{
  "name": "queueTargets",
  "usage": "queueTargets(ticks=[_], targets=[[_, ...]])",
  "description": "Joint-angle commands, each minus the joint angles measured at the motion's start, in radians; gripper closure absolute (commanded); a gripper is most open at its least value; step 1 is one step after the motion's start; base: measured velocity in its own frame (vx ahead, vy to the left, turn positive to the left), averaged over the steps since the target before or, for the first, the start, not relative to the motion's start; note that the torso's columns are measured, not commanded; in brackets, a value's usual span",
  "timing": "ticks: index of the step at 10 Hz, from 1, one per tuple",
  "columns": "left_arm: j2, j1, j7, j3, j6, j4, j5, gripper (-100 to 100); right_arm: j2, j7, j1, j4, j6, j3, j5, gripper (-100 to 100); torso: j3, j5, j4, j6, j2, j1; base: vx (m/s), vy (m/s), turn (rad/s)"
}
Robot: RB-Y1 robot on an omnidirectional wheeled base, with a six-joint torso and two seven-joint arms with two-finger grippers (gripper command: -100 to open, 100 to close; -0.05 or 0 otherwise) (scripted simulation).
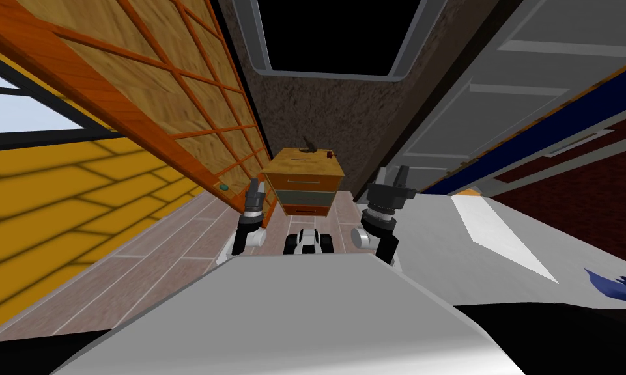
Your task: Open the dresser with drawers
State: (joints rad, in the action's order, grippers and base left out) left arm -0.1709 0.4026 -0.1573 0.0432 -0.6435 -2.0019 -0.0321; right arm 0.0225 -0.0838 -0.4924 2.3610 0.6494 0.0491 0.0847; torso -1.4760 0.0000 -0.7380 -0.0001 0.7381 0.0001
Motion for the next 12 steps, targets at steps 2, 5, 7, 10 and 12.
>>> queueTargets(ticks=[2, 5, 7, 10, 12], targets=[[-0.016, -0.025, -0.003, -0.006, -0.061, 0.097, -0.008, -100, 0.000, 0.000, 0.000, 0.000, 0.000, 0.000, 0.000, 0, 0.000, 0.000, 0.000, 0.000, 0.001, 0.000, 0.049, -0.003, 0.002], [-0.025, -0.045, -0.004, -0.012, -0.111, 0.177, -0.014, -100, 0.000, 0.000, 0.000, 0.000, 0.000, 0.000, 0.000, 0, 0.000, 0.000, 0.000, 0.000, 0.000, 0.000, 0.054, -0.004, 0.004], [-0.028, -0.056, -0.004, -0.016, -0.138, 0.224, -0.018, -100, 0.000, 0.000, 0.000, 0.000, 0.000, 0.000, 0.000, 0, -0.001, 0.000, 0.000, 0.000, -0.001, 0.000, 0.066, -0.005, 0.004], [-0.033, -0.079, -0.005, -0.023, -0.193, 0.308, -0.025, -100, 0.000, 0.000, 0.000, 0.000, 0.000, 0.000, 0.000, 0, 0.001, 0.000, 0.000, 0.000, 0.001, 0.000, 0.046, -0.005, 0.003], [-0.034, -0.090, -0.006, -0.026, -0.221, 0.352, -0.028, -100, 0.000, 0.000, 0.000, 0.000, 0.000, 0.000, 0.000, 0, 0.000, 0.000, 0.000, 0.000, 0.000, 0.000, 0.043, -0.007, 0.004]])
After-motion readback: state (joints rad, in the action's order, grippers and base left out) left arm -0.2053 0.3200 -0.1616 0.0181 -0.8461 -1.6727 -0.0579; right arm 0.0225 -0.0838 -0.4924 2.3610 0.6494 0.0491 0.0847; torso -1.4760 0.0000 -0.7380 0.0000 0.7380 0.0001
